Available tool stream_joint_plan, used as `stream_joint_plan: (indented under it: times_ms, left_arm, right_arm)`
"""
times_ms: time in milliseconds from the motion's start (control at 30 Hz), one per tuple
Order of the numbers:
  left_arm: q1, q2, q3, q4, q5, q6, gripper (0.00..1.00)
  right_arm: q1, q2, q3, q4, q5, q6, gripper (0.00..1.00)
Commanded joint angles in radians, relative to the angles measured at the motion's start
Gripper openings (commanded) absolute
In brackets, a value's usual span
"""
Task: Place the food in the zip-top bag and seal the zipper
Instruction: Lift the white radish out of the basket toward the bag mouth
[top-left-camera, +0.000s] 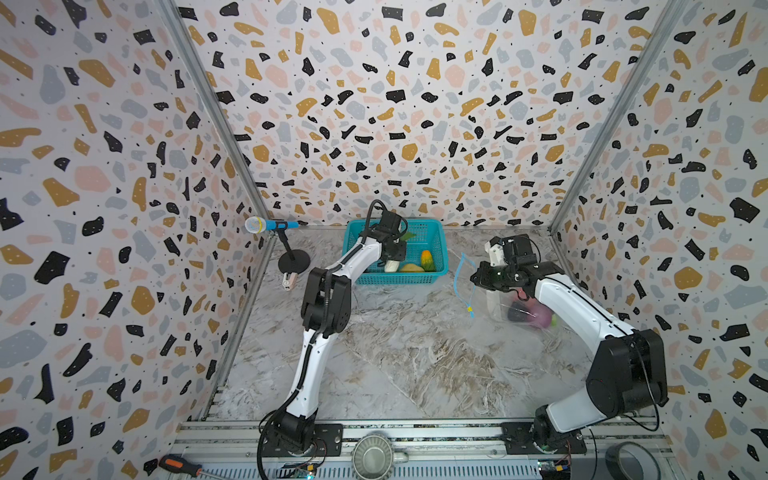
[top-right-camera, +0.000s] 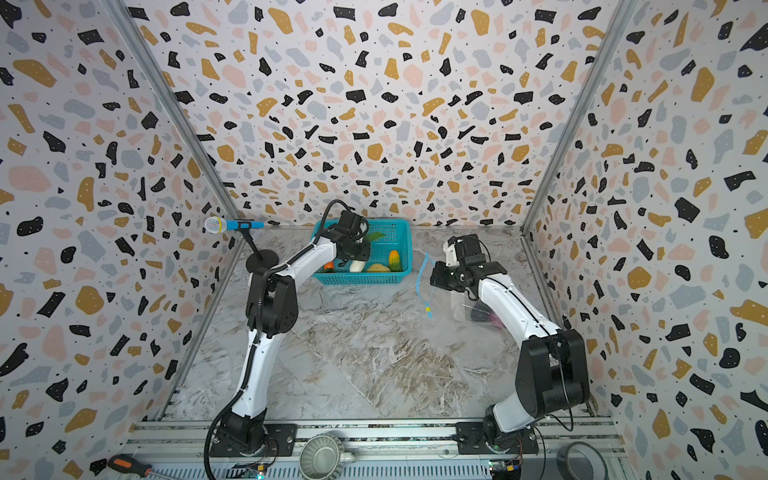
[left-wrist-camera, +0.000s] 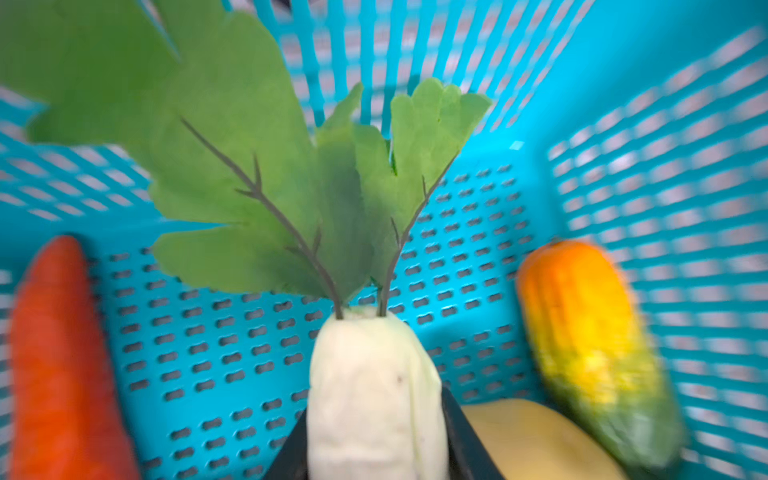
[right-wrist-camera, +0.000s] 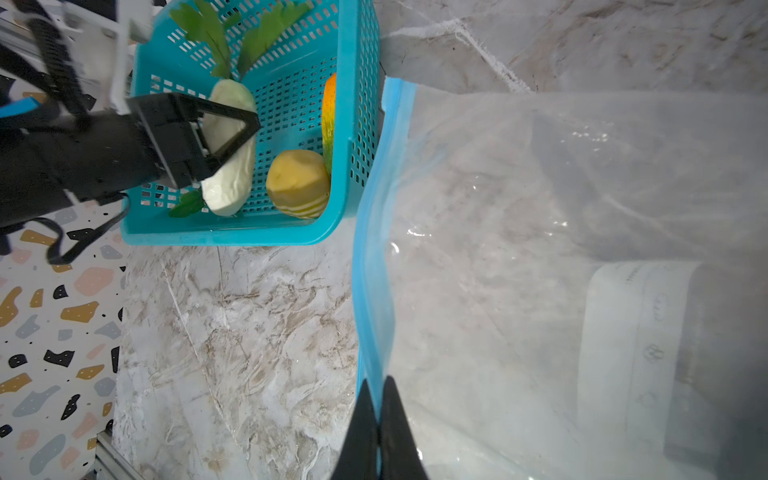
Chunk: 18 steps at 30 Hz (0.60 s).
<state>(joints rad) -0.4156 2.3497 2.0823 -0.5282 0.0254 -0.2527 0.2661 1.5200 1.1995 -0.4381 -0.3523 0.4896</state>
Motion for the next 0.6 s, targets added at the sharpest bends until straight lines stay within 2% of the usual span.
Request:
stream_joint_plan:
  times_ms: [0,300,567]
  left_arm:
    - [-0.004,-0.103,-0.061,0.130,0.024,-0.066,0.21]
    - [-0.010,-0.262,-0.273,0.394,0.116,-0.235,0.20]
    - [-0.098,-0.404,-0.493,0.750,0.142,-0.397,0.19]
  right_arm:
    - [0.004,0.004,0.009,0.009,-0.024,0.008,0.00]
    - [0.004,0.020,0.039,0.016,-0.061,0.027,0.00]
    - [0.004,0.017,0.054,0.019,-0.096,0.045,0.00]
